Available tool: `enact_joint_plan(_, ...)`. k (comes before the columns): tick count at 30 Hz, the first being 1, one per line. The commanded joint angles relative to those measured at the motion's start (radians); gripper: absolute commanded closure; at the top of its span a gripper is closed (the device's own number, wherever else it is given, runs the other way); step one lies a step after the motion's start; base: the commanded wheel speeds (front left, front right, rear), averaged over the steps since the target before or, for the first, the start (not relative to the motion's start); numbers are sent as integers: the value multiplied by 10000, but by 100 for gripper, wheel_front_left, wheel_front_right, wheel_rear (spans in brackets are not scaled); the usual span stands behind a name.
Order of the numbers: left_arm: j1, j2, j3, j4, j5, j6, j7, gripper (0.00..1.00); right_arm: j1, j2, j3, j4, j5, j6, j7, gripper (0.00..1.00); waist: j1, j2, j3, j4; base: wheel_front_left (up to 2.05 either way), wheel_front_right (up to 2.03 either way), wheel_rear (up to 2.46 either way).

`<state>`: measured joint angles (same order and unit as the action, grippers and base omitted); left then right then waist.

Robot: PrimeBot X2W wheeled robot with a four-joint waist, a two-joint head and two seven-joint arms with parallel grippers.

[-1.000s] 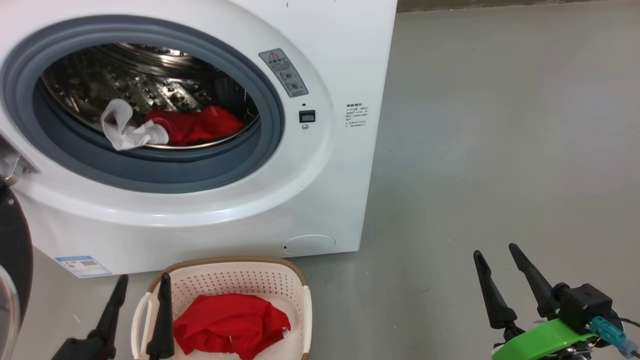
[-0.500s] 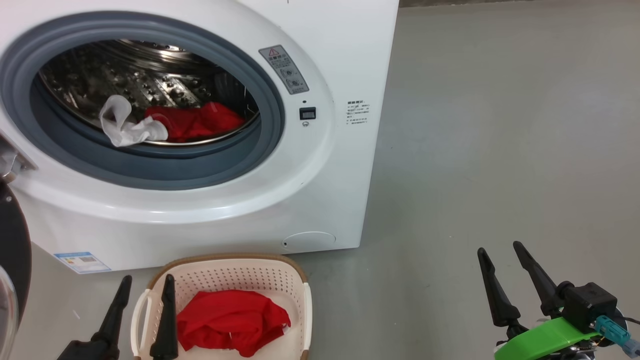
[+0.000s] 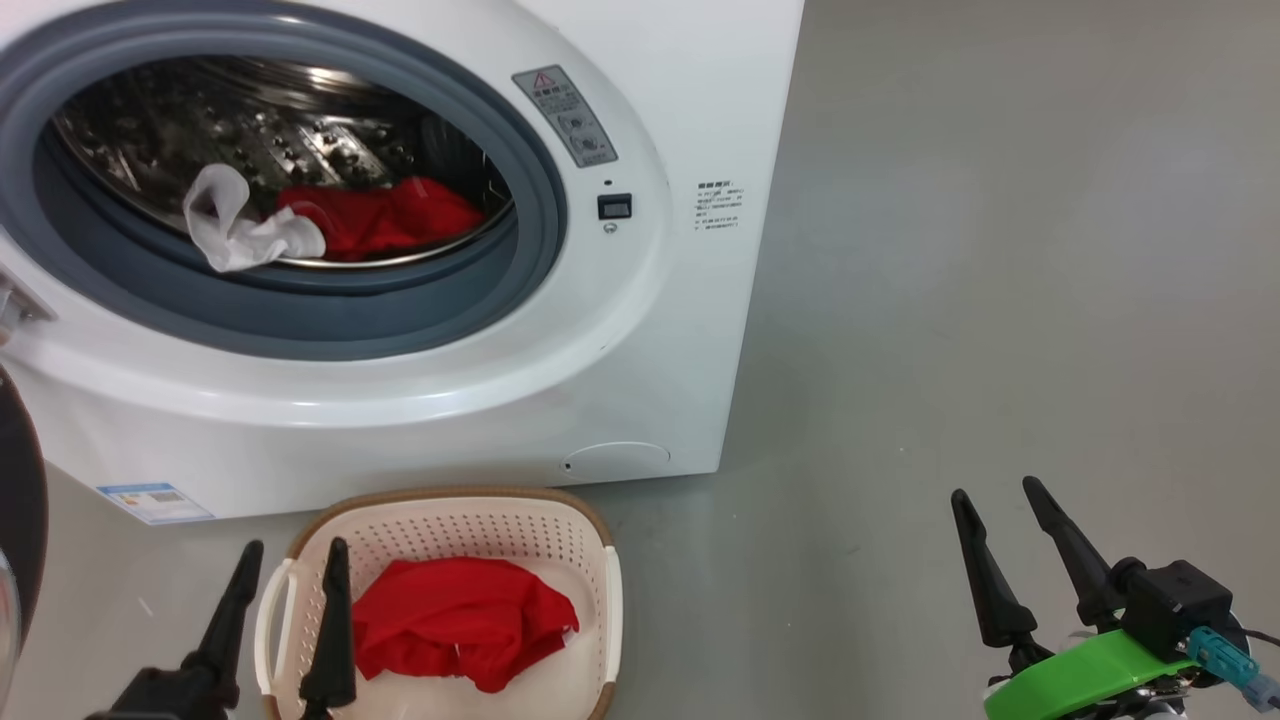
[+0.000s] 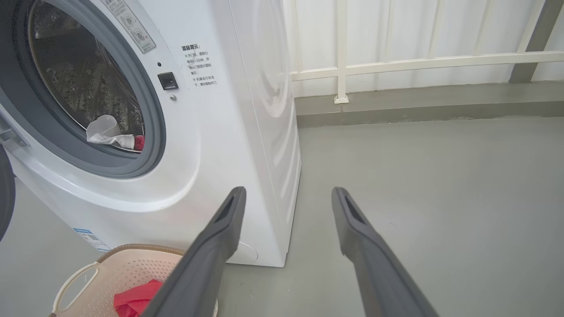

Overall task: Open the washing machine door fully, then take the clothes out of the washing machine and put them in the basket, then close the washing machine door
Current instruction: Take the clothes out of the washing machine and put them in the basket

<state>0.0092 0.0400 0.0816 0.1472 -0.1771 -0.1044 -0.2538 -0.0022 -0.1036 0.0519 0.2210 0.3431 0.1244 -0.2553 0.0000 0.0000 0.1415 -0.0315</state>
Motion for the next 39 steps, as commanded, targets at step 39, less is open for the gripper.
enact_joint_plan(39, -9359, 2332, -2009, 7889, 3905, 712, 970, 0, -1674, 301, 581, -302, 20, 63, -65, 0, 0, 0, 2216, -478, 0, 0, 0)
